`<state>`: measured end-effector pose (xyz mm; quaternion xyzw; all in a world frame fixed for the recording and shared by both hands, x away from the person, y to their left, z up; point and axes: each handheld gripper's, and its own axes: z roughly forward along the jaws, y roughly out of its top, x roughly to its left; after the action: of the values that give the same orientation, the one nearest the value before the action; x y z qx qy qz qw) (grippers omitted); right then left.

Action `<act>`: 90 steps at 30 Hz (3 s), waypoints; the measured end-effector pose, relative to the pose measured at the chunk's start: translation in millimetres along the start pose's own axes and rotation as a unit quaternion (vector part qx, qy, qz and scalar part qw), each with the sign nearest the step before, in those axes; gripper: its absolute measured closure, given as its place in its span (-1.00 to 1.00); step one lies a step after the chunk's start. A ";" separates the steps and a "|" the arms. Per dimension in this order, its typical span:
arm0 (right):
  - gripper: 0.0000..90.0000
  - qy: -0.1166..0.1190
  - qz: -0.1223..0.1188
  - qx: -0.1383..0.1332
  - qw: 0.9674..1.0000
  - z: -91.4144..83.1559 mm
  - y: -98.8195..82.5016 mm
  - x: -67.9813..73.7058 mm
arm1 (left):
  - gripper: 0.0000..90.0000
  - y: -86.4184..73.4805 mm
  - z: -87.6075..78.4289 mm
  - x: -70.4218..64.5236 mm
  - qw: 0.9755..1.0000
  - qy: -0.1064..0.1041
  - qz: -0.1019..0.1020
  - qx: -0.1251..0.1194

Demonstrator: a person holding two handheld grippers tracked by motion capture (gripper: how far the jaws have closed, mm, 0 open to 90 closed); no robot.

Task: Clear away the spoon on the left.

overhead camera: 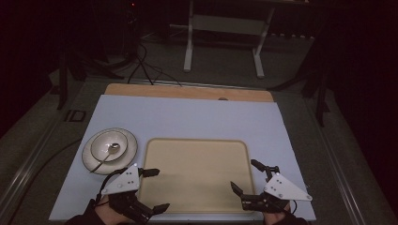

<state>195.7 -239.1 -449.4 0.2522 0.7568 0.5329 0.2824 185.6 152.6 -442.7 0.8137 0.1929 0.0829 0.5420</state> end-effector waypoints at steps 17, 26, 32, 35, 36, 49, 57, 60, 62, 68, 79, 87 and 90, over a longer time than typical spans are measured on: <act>-0.79 0.003 0.001 -0.007 1.000 -1.1 0.4 0.1 | -0.94 46.6 -28.2 15.4 0.999 0.050 0.011 -0.003; -0.78 0.002 0.000 -0.006 1.000 -0.8 0.2 0.6 | -0.89 44.4 -58.6 35.0 0.994 0.108 -0.028 -0.013; -0.78 0.006 0.000 -0.005 1.000 0.0 -0.1 0.7 | -0.74 32.8 -81.1 46.7 0.986 0.153 -0.056 -0.020; -0.78 0.007 -0.002 -0.004 1.000 0.5 -0.5 0.5 | -0.65 23.2 -94.8 53.4 0.981 0.177 -0.078 -0.024; -0.78 0.007 -0.002 -0.004 1.000 0.5 -0.5 0.5 | -0.65 19.1 -100.0 56.1 0.978 0.186 -0.087 -0.021; -0.78 0.009 -0.002 0.005 1.000 2.5 -1.4 1.8 | -0.24 -32.0 -123.5 65.5 0.936 0.277 -0.217 0.030; -0.78 0.009 -0.006 0.010 1.000 3.8 -2.0 2.5 | -0.11 -54.1 -123.1 71.7 0.913 0.285 -0.291 0.039; -0.78 0.009 -0.007 0.012 1.000 4.5 -2.2 2.5 | -0.06 -59.7 -121.4 73.8 0.907 0.285 -0.307 0.040; -0.78 0.010 -0.006 0.012 1.000 4.7 -2.4 2.4 | -0.02 -63.1 -121.1 75.5 0.902 0.289 -0.318 0.042; -0.78 0.012 -0.003 0.013 1.000 5.1 -2.9 1.7 | 0.05 -73.4 -122.8 80.2 0.890 0.296 -0.344 0.042; -0.78 0.013 -0.001 0.014 1.000 5.8 -3.3 1.3 | 0.26 -88.5 -128.3 88.3 0.870 0.298 -0.391 0.023; -0.78 0.011 -0.004 0.016 1.000 6.1 -3.3 1.8 | 0.51 -95.0 -129.0 89.3 0.861 0.308 -0.406 -0.001; -0.78 0.012 -0.005 0.016 1.000 6.5 -3.4 2.0 | 0.60 -96.3 -129.9 89.1 0.856 0.319 -0.407 -0.012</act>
<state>198.5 -234.5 -454.7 0.2462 0.7698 0.5223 0.2720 200.5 331.6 -485.6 0.5850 0.6681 0.1124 0.4458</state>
